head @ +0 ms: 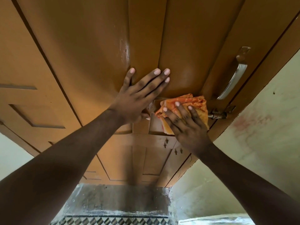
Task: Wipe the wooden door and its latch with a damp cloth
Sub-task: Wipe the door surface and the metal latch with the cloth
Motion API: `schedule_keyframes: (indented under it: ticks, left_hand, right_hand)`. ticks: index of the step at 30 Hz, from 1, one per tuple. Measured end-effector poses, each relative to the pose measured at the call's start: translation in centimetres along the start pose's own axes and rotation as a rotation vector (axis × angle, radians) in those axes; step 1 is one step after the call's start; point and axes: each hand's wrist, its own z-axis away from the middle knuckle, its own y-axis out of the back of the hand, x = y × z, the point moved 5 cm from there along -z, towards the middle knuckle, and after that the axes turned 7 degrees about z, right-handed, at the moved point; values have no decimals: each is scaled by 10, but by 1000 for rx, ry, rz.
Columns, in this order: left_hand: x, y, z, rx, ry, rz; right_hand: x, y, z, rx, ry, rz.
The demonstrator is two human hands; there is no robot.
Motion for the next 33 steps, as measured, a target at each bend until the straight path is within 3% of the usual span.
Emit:
schedule_keyframes:
  ticks: [3, 9, 17, 23, 25, 27, 30, 33]
  left_hand:
    - [-2, -1, 2, 13, -4, 5]
    - [-1, -2, 2, 10, -40, -2]
    - [0, 0, 2, 16, -53, -21]
    - [1, 2, 3, 3, -49, -19]
    - [0, 2, 3, 2, -43, -24]
    - [0, 2, 3, -7, -39, -26]
    - [0, 1, 3, 4, -39, -46]
    - [0, 3, 2, -2, -38, -60]
  right_hand:
    - [7, 3, 2, 56, 62, 7]
    - [21, 6, 17, -51, 51, 67]
    - [9, 12, -6, 50, 124, 9]
    - [28, 16, 13, -193, 99, -50]
    - [22, 26, 4, -238, -76, -221]
    - [16, 44, 0, -144, -395, -517]
    - [0, 65, 16, 61, -1057, -830]
    - [-19, 65, 21, 151, -1680, -1041]
